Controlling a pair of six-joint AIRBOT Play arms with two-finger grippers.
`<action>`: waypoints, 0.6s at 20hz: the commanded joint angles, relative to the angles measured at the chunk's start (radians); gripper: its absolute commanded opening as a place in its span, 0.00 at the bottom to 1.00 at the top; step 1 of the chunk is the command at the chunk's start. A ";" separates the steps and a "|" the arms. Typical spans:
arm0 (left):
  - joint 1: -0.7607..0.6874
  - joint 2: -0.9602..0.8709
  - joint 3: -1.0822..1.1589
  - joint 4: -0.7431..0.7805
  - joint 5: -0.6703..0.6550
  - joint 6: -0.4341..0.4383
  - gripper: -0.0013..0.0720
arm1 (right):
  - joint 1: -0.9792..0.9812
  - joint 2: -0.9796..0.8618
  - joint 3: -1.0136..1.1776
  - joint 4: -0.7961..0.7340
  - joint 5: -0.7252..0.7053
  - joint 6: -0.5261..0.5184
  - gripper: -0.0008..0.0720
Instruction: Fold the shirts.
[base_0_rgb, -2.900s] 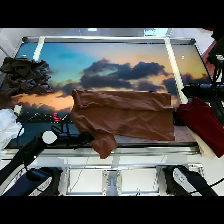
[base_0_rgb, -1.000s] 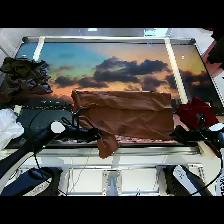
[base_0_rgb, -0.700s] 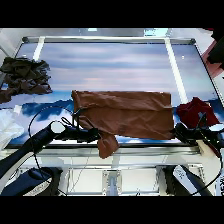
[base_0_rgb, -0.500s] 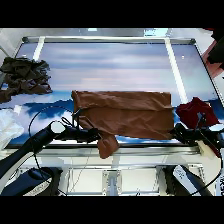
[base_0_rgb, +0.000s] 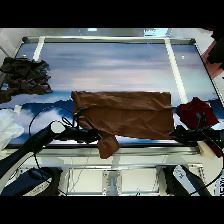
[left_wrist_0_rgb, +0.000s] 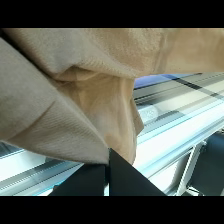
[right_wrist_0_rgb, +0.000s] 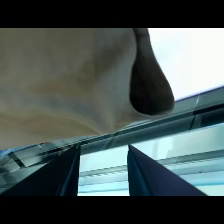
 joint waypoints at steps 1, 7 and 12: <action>0.000 0.000 0.001 0.000 0.002 0.002 0.03 | 0.000 0.001 -0.028 -0.003 -0.037 0.021 0.49; 0.000 0.000 0.001 0.001 0.000 0.002 0.03 | 0.000 -0.002 -0.063 0.024 -0.162 0.020 0.49; 0.000 0.000 0.001 0.000 0.000 0.002 0.03 | 0.000 -0.008 -0.063 0.017 -0.198 0.022 0.42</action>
